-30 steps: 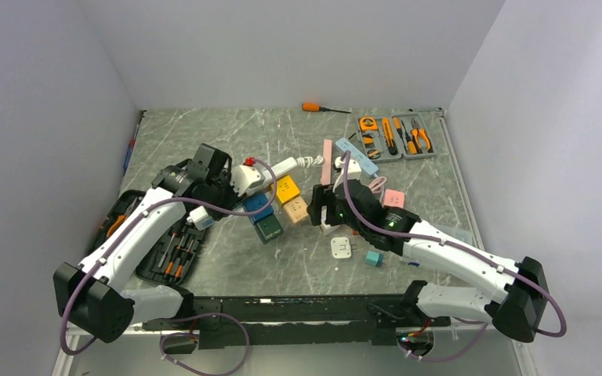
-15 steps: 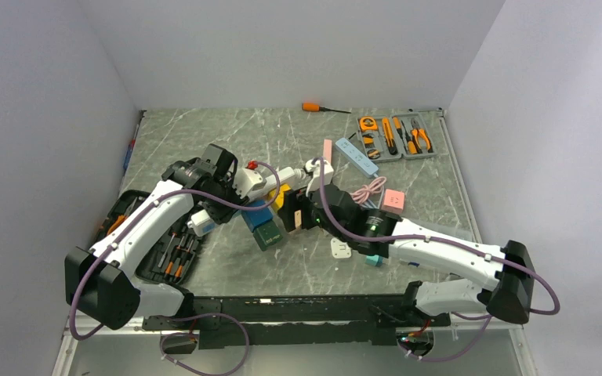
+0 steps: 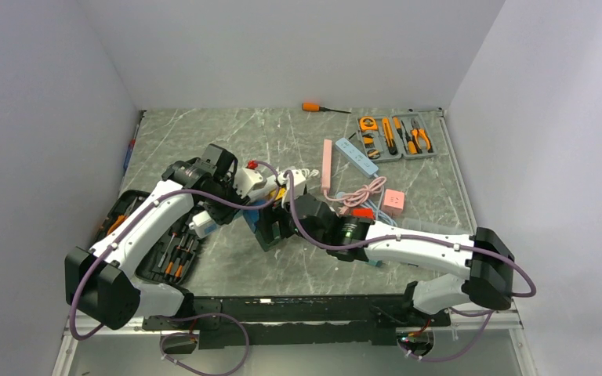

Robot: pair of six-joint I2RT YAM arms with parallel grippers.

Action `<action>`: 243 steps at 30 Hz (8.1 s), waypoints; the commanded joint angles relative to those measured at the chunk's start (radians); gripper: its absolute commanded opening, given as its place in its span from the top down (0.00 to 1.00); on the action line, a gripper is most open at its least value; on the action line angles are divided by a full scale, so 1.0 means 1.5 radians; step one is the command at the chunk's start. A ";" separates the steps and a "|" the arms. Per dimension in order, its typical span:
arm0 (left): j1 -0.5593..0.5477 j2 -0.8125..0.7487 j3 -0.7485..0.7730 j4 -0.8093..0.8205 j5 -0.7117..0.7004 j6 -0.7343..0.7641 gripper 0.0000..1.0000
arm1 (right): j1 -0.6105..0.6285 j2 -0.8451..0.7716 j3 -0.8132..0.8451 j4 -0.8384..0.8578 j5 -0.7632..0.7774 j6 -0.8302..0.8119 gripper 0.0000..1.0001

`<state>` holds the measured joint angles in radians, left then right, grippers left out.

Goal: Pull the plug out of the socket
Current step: Remove the plug from the socket, then place the plug at the corner of the board, then remove the plug from the socket.

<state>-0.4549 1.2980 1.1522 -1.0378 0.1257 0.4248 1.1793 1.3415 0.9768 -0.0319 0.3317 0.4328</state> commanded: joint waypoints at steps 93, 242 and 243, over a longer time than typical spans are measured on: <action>0.003 -0.058 0.147 -0.024 0.186 -0.032 1.00 | 0.023 -0.034 -0.075 0.216 0.016 -0.076 0.06; 0.067 -0.063 0.082 0.065 0.155 0.004 1.00 | -0.232 0.190 0.147 0.002 -0.246 -0.157 0.00; 0.067 -0.064 0.082 0.065 0.155 0.004 1.00 | -0.232 0.195 0.147 0.004 -0.248 -0.154 0.00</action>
<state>-0.3565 1.2663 1.2304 -1.0359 0.2657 0.4282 0.8318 1.6077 1.1461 -0.0742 -0.0006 0.2085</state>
